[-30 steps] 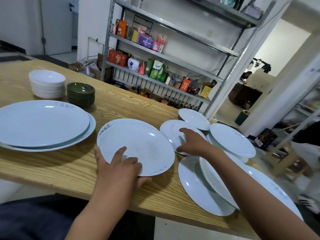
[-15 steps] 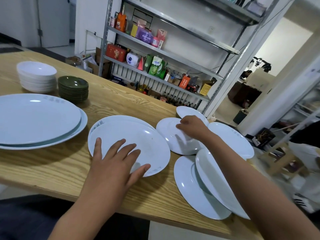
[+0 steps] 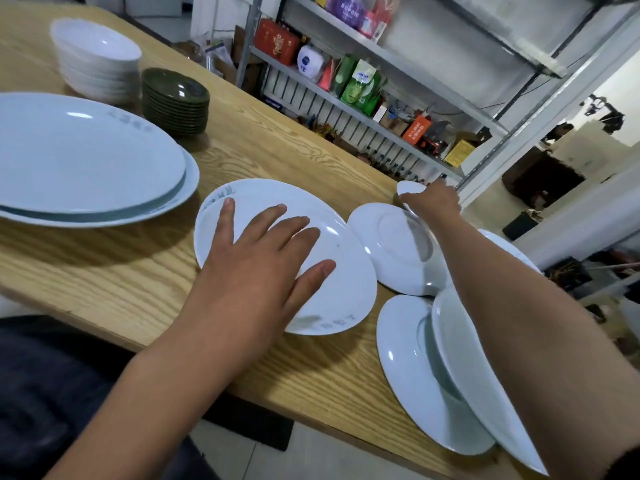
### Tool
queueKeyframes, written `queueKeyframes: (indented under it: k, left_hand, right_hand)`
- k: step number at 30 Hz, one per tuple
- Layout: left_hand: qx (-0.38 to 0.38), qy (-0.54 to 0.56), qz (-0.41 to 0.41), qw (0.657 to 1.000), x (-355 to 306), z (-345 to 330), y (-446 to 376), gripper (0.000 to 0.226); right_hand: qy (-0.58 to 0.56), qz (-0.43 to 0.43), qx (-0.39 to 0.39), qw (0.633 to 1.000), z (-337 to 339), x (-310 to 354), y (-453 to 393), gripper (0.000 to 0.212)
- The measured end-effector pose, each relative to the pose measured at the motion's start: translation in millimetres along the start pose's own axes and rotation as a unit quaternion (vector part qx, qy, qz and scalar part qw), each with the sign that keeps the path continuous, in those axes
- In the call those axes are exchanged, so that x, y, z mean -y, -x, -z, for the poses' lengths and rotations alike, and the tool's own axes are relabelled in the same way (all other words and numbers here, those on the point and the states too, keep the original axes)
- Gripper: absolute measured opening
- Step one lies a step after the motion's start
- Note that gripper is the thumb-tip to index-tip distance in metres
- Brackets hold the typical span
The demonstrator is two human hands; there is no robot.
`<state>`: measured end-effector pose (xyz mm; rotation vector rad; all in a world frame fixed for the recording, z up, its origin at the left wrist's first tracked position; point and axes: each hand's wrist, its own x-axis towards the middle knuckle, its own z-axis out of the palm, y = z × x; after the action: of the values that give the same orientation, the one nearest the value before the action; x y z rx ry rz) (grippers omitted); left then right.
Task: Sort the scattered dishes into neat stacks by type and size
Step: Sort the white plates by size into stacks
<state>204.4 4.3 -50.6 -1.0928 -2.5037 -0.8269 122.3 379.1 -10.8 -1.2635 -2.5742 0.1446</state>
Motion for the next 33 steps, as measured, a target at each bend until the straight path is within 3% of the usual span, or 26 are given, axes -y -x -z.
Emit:
queueKeyframes:
  k: [8, 13, 19, 25, 32, 33]
  left_hand:
    - [-0.031, 0.019, -0.003, 0.999, -1.3, 5.8, -8.4, 0.051]
    - [-0.022, 0.030, -0.010, 0.999, -3.3, 1.2, -11.0, 0.051]
    - [-0.025, 0.029, -0.016, 0.999, -5.9, -6.4, -9.4, 0.052]
    - [-0.026, 0.018, -0.025, 0.999, -7.8, -9.7, -8.2, 0.053]
    - [-0.033, 0.013, -0.025, 0.999, -6.9, -9.5, -6.4, 0.054]
    - [-0.034, 0.010, -0.026, 0.999, -6.9, -9.2, -6.0, 0.054]
  right_hand:
    - [0.024, -0.006, 0.088, 0.996, -4.6, 2.7, -23.2, 0.083]
    - [0.104, 0.053, 0.096, 0.988, -4.5, 9.6, -25.3, 0.050]
    - [0.225, 0.136, 0.068, 0.962, -8.2, 11.4, -21.1, 0.041]
    - [0.277, 0.132, 0.092, 0.947, -6.5, 18.1, -23.0, 0.006]
    - [0.304, 0.150, 0.067, 0.938, 0.0, 25.5, -17.5, 0.062]
    - [0.300, 0.155, 0.044, 0.940, -0.2, 25.0, -15.8, 0.061]
